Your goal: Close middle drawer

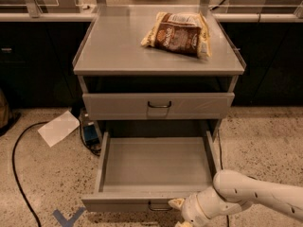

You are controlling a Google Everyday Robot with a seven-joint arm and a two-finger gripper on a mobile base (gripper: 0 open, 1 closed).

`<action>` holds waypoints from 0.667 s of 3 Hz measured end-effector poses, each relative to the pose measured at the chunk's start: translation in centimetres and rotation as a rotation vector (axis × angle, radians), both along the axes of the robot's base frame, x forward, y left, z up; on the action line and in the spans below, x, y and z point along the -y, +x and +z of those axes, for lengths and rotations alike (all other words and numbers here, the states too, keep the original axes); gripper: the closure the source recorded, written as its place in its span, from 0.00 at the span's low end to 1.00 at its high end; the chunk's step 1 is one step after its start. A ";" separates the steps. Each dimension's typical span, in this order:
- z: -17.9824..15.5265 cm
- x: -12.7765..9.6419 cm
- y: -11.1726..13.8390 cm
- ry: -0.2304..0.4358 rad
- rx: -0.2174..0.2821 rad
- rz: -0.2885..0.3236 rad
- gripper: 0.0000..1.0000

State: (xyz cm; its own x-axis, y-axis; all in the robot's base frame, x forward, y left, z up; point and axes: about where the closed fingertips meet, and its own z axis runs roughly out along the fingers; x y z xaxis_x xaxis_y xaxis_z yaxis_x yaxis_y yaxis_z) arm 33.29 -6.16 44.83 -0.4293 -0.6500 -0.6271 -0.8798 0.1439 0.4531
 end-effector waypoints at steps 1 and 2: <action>1.2 0.6 6.0 -0.004 0.035 -0.061 0.00; 1.2 0.6 6.0 -0.004 0.035 -0.061 0.00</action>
Offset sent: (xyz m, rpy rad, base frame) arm 0.1054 -0.0138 0.0242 -0.0034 -0.0673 -0.1097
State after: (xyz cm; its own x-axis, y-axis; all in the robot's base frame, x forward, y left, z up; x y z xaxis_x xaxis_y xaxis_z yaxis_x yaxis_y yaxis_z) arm 39.33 -6.81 45.99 -0.4461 -0.6259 -0.6397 -0.8846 0.1998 0.4214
